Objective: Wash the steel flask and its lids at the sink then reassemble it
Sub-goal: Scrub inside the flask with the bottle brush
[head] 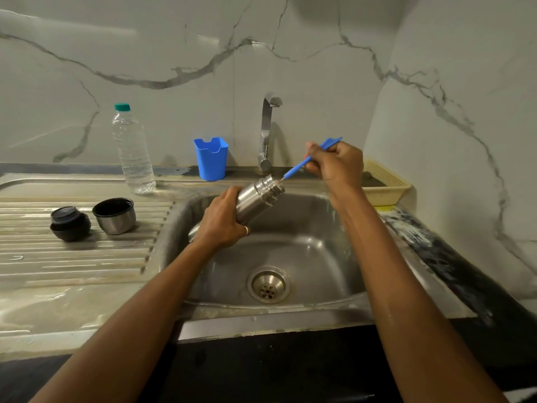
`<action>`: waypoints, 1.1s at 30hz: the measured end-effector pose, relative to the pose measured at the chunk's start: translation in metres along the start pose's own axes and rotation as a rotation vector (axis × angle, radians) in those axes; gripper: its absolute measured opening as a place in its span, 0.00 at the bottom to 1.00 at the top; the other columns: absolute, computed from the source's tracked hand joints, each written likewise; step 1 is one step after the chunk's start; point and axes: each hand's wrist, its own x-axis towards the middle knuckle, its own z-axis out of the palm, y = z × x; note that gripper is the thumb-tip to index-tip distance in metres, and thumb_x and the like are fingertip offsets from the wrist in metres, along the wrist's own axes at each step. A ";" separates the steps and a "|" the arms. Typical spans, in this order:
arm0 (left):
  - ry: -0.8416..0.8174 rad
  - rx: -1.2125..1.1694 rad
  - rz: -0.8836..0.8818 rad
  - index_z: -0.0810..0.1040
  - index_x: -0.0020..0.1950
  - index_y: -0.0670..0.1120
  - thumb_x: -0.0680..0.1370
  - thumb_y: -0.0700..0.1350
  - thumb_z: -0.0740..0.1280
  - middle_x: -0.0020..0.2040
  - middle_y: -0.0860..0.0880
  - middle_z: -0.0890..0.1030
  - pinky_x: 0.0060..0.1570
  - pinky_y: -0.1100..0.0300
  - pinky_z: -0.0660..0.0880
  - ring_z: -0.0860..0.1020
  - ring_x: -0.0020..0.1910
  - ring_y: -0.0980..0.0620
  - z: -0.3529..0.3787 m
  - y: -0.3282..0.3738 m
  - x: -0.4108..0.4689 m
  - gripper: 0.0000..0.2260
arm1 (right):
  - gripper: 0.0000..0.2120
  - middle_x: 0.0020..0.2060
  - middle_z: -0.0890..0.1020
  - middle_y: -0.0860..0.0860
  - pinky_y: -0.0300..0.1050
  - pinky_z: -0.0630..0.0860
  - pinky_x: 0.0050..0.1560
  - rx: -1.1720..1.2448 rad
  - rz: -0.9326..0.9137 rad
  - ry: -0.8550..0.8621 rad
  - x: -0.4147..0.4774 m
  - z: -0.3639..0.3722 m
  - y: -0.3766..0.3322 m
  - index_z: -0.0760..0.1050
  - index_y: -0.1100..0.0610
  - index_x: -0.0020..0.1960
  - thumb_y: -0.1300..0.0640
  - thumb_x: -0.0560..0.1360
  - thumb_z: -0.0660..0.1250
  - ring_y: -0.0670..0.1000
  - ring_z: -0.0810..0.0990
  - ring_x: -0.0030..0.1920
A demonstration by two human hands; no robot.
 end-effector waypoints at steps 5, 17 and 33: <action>-0.027 0.000 0.013 0.68 0.72 0.47 0.65 0.41 0.81 0.64 0.45 0.78 0.55 0.55 0.74 0.76 0.59 0.48 0.000 0.003 0.001 0.38 | 0.08 0.34 0.86 0.50 0.45 0.84 0.44 0.020 -0.074 0.154 0.012 -0.008 -0.008 0.81 0.54 0.38 0.56 0.76 0.73 0.46 0.85 0.34; -0.036 -0.021 0.036 0.69 0.72 0.45 0.66 0.41 0.80 0.63 0.44 0.78 0.53 0.57 0.70 0.76 0.58 0.47 0.000 0.005 0.004 0.37 | 0.07 0.44 0.86 0.55 0.39 0.82 0.44 0.037 -0.067 -0.264 -0.004 0.001 -0.006 0.79 0.63 0.50 0.63 0.83 0.63 0.50 0.86 0.43; -0.062 -0.203 -0.036 0.70 0.67 0.49 0.65 0.39 0.80 0.53 0.52 0.76 0.39 0.70 0.67 0.75 0.47 0.57 0.005 0.023 0.009 0.34 | 0.11 0.36 0.87 0.54 0.42 0.82 0.39 0.063 -0.089 0.014 0.003 -0.008 -0.018 0.82 0.60 0.43 0.54 0.71 0.79 0.48 0.84 0.32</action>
